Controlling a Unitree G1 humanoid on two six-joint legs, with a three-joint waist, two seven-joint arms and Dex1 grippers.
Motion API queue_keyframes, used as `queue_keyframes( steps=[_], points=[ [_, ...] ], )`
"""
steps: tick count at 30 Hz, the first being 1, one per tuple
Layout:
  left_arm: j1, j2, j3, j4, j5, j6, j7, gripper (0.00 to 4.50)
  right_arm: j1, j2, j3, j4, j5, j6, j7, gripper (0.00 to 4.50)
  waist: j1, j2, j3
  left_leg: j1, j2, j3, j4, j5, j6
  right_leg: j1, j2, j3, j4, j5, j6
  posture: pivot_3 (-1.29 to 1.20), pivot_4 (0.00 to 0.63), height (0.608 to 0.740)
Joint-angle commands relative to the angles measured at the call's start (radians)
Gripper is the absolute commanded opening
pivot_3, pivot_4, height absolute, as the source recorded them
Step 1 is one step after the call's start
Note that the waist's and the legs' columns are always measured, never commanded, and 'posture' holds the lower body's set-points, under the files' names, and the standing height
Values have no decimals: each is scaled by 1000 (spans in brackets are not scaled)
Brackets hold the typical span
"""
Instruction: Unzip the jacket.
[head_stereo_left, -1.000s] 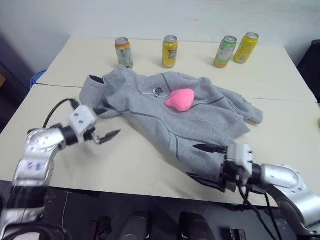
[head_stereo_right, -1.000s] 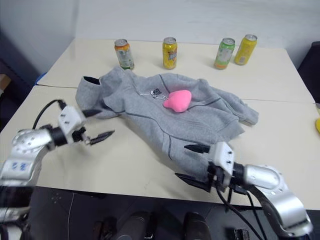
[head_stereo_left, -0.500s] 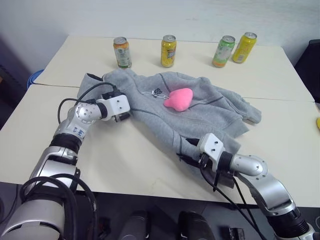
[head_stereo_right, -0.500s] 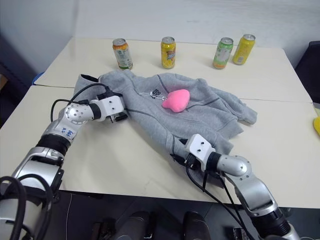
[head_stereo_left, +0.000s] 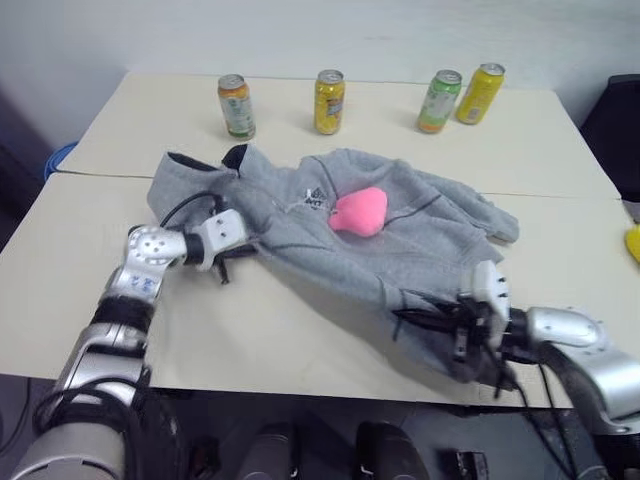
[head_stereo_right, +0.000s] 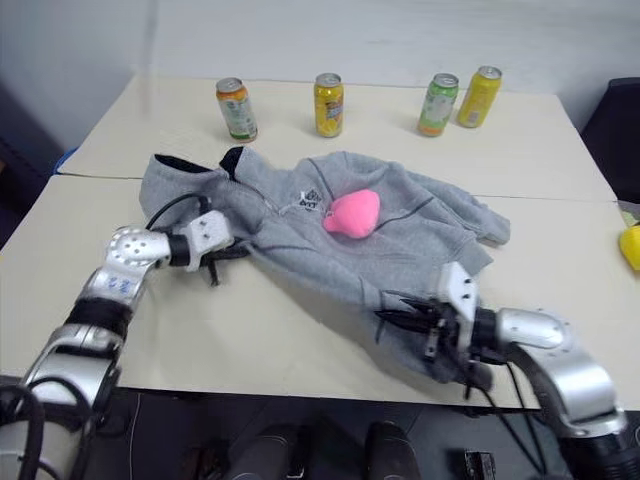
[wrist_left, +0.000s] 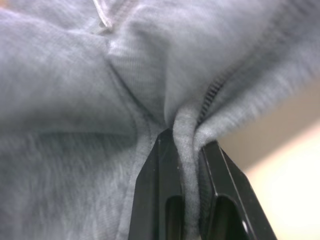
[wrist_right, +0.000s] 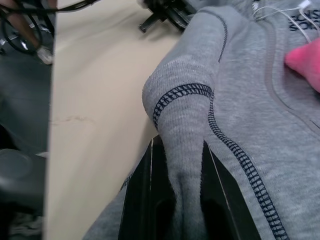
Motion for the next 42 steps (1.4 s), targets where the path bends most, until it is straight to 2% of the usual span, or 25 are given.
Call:
queue_keyframes(
  steps=[1,3,6,9,12,13,15,17,22,25,26,29,32,34,37,42],
  points=[
    [248,140,69,-459,-214,333,-140,5,38,-115,-99,39,114,90,154,0,-11,0,0,0,1,-1,0,0,0,1,-2,3,-2,0,0,0,150,740],
    [391,212,143,-674,-328,494,-140,5,72,-203,-119,74,131,134,245,0,-12,1,1,0,2,-1,0,-1,-1,2,-6,4,-3,0,0,0,150,740],
    [582,281,245,-884,-427,649,-115,5,128,-301,-119,84,139,183,335,0,-3,2,2,1,2,-3,0,-1,-1,3,-8,3,-7,0,-1,0,150,740],
    [819,297,372,-1052,-506,751,-93,5,157,-299,-108,66,121,180,312,0,2,3,2,2,2,-4,0,-2,-1,5,-8,3,-9,0,-2,0,150,740],
    [953,284,440,-1122,-516,755,-77,5,204,-321,-87,42,111,199,325,0,14,4,2,2,2,-4,0,-4,-1,5,-8,3,-11,0,-2,0,150,740],
    [993,290,477,-1134,-554,832,-61,341,213,-307,-92,37,114,186,324,318,17,4,2,2,3,-4,0,-4,-2,4,-8,3,-11,0,-2,0,150,740],
    [1044,291,533,-1146,-604,886,-64,956,209,-250,-120,39,122,146,291,946,20,4,2,2,3,-4,0,-5,-2,4,-8,2,-12,0,-2,0,150,740],
    [1042,268,572,-1141,-630,912,-25,1575,216,-247,-131,35,145,170,292,1587,24,5,3,2,3,-3,0,-5,-2,4,-8,2,-12,0,-2,0,150,740],
    [1045,324,674,-1146,-770,1057,-69,3293,233,-326,-217,12,380,454,315,3462,35,6,4,1,2,-3,0,-8,-2,4,-8,2,-13,0,-2,0,150,740],
    [976,384,741,-1135,-884,1127,-97,4273,171,-330,-285,43,541,585,266,4493,38,6,4,1,3,-3,0,-8,-2,4,-7,2,-14,0,-2,0,150,740],
    [936,400,750,-1133,-916,1134,-95,4458,133,-318,-301,61,585,611,233,4500,38,6,4,1,3,-4,0,-8,-2,4,-7,2,-14,0,-2,0,150,740],
    [767,399,705,-1128,-961,1104,-31,4458,23,-276,-296,80,608,607,149,4500,38,7,4,1,3,-3,0,-10,-7,4,-8,2,-14,1,-4,0,150,740],
    [585,348,560,-1134,-904,1027,50,4458,-77,-184,-174,38,388,414,58,4500,38,7,4,1,3,-3,-1,-11,-8,3,-6,2,-14,1,-4,0,150,740],
    [503,337,373,-1137,-731,894,40,4458,-177,-102,-52,76,227,330,-60,4500,38,7,3,1,3,-1,-1,-9,-4,3,-4,3,-11,1,-3,0,150,740],
    [436,312,154,-1083,-519,705,-3,4458,-286,-18,95,138,64,280,-145,4500,27,7,4,0,3,6,-1,-7,-3,-1,4,5,-7,1,-3,0,150,740],
    [330,275,-25,-959,-299,567,7,4458,-383,85,210,212,-33,316,-217,4500,17,7,4,-1,6,8,-1,-6,-3,-2,7,5,-8,1,-3,0,150,740]
  ],
)
